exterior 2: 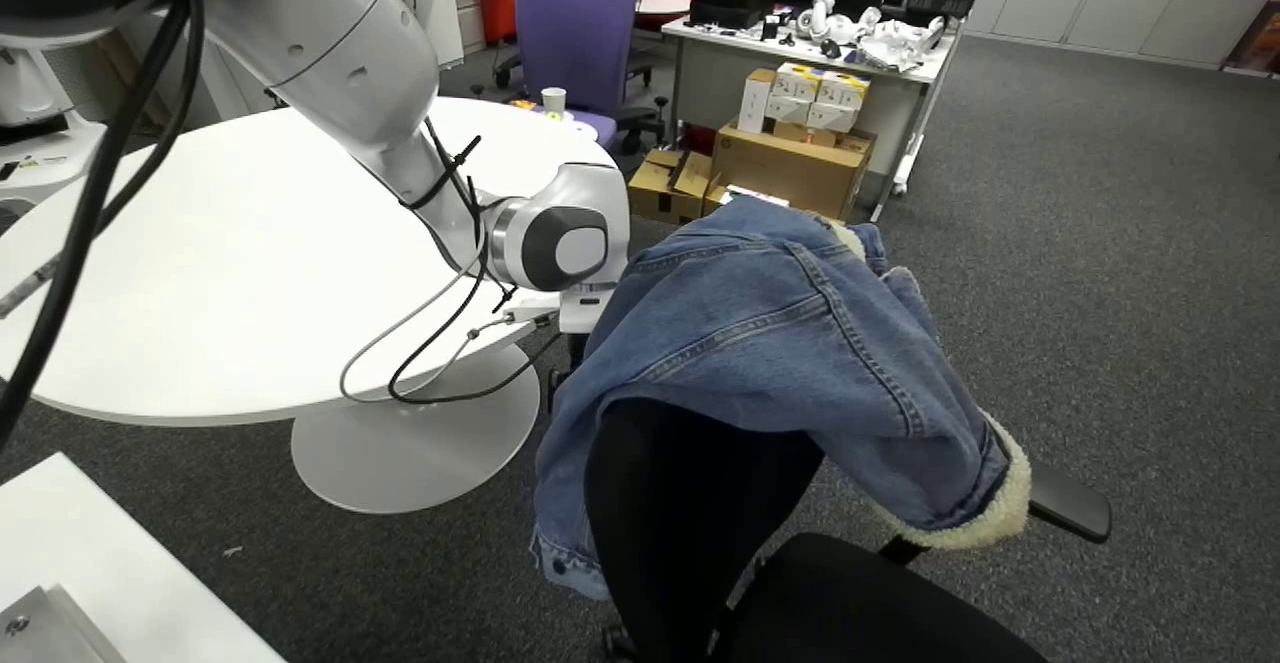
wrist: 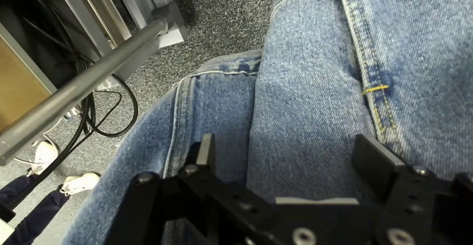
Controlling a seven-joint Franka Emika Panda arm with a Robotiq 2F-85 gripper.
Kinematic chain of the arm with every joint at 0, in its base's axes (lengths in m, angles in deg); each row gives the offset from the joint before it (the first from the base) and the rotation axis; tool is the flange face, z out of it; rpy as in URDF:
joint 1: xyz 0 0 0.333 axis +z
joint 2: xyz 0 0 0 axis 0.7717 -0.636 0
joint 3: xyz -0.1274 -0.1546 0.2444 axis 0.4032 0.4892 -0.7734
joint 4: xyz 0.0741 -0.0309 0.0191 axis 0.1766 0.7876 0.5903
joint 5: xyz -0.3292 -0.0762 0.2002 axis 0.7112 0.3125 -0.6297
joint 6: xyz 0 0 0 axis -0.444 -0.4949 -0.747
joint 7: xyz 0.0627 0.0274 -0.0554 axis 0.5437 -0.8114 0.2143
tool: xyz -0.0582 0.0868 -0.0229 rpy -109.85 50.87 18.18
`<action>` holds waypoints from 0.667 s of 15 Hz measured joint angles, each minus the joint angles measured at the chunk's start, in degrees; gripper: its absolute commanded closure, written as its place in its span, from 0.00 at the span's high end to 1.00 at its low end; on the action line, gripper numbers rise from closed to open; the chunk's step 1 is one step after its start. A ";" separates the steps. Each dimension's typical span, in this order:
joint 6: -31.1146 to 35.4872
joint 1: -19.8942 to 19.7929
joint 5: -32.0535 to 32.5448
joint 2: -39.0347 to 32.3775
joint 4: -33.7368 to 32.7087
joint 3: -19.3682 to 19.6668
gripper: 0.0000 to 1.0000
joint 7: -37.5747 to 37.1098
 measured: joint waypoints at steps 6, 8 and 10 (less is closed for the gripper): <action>0.02 1.24 -1.19 3.00 -0.45 -3.07 1.00 0.06; 0.05 2.57 -1.20 6.41 -0.32 -4.89 1.00 0.11; 0.12 4.09 -1.20 10.70 0.23 -6.70 1.00 0.22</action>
